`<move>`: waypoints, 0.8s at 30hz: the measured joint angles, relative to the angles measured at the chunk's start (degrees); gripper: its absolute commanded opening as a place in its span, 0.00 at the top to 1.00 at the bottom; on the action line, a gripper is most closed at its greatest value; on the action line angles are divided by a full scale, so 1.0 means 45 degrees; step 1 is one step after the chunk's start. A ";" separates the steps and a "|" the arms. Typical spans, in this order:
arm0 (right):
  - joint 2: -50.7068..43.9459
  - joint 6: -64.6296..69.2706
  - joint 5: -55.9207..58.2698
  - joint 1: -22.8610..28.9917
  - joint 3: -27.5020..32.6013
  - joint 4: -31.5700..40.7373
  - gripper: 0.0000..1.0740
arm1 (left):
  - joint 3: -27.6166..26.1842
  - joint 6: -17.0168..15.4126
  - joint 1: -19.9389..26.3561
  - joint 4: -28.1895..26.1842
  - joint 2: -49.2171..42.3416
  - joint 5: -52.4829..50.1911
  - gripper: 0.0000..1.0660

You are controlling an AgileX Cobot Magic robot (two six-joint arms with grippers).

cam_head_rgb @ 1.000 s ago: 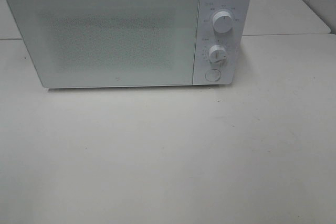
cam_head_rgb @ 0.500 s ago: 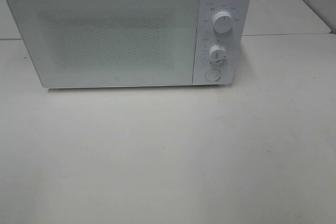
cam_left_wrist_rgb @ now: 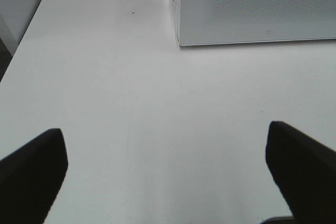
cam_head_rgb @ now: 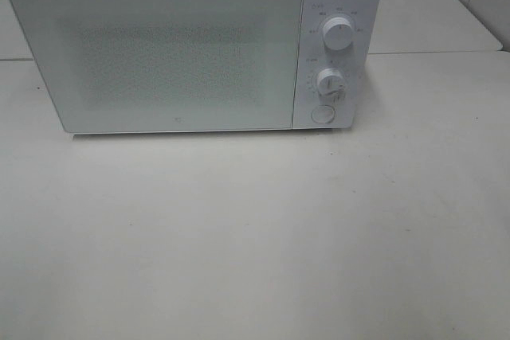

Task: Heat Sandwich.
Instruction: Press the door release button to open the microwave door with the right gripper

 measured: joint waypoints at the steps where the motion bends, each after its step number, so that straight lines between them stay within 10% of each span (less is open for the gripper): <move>1: 0.0497 0.0000 -0.0395 0.0000 0.0000 0.0000 0.30 | 0.0000 0.0000 0.0000 0.0000 0.0000 0.0000 0.08; 24: 0.5755 0.0929 -0.7512 0.0000 0.0866 0.0000 0.30 | 0.0000 0.0000 0.0000 0.0000 0.0000 0.0000 0.08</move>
